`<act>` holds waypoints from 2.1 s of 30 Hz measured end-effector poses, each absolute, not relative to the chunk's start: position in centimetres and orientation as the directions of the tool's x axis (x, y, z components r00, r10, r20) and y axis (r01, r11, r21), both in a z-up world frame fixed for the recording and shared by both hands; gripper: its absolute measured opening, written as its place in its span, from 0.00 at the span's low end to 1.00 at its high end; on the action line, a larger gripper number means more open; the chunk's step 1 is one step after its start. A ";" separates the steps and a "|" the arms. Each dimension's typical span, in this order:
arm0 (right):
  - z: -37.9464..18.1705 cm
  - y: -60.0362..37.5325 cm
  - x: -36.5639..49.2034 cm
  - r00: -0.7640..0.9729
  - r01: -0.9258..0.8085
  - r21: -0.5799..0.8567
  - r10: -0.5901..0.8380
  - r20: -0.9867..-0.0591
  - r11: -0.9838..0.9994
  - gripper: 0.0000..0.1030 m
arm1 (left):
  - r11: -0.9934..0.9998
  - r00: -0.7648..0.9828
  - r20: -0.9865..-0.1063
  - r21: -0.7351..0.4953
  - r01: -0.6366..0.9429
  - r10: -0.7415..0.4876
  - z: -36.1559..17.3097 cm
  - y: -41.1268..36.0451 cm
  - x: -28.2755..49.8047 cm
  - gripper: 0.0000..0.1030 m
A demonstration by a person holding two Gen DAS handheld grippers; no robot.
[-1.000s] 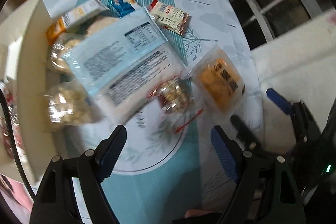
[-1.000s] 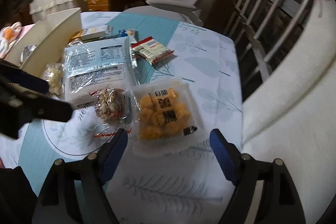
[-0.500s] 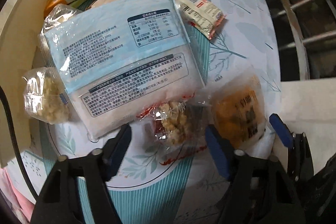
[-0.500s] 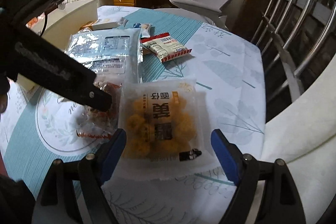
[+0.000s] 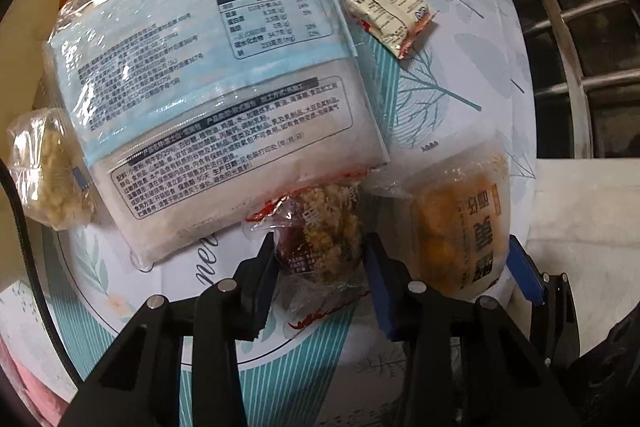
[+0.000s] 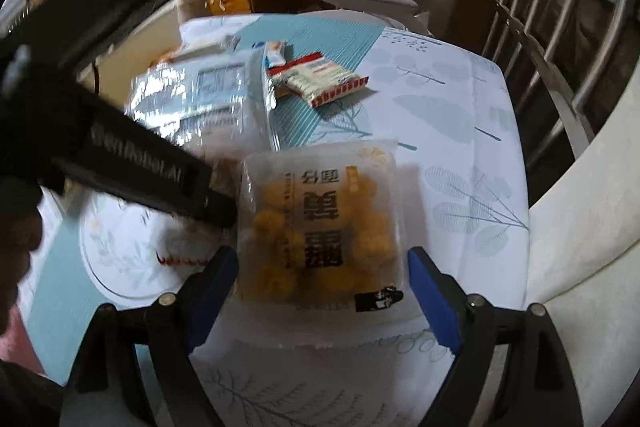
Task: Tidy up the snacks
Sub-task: 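Grasp the clear nut bag with the left tool while the right tool grasps the orange puff pack, then drop the nut bag into the tray with the left tool while the right tool drops the puff pack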
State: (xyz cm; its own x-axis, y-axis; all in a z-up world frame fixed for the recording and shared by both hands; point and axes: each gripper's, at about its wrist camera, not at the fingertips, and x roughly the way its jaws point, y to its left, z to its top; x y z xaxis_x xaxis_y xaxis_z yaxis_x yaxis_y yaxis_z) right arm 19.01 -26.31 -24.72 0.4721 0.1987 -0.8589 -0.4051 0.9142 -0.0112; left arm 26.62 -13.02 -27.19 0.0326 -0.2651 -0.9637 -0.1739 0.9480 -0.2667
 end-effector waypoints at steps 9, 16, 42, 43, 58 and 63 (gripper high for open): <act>-24.9 -26.5 18.8 0.441 -0.423 -0.028 0.179 -0.879 0.906 0.80 | 0.949 0.049 -0.961 -0.277 -0.151 -0.273 -24.5 -11.3 25.0 0.37; -24.5 -26.6 19.5 0.381 -0.372 0.036 0.188 -0.905 0.927 0.76 | 0.959 0.075 -0.962 -0.270 -0.088 -0.264 -21.1 -9.7 22.4 0.37; -16.8 -22.8 17.3 0.428 0.180 0.271 0.173 -0.887 0.946 0.76 | 0.923 0.207 -0.916 -0.287 0.258 -0.343 -9.7 1.3 17.3 0.38; -16.0 -21.6 16.8 0.446 0.184 0.286 0.180 -0.877 0.940 0.76 | 0.919 0.215 -0.912 -0.288 0.269 -0.349 -9.3 2.4 17.2 0.38; -9.5 -6.4 12.6 0.666 0.034 0.380 0.262 -0.699 0.924 0.77 | 0.912 0.307 -0.871 -0.305 0.275 -0.384 -8.3 17.7 17.7 0.38; -9.2 -1.4 12.2 0.663 -0.074 0.401 0.346 -0.664 0.913 0.77 | 0.928 0.319 -0.877 -0.298 0.222 -0.358 -9.0 22.1 18.4 0.38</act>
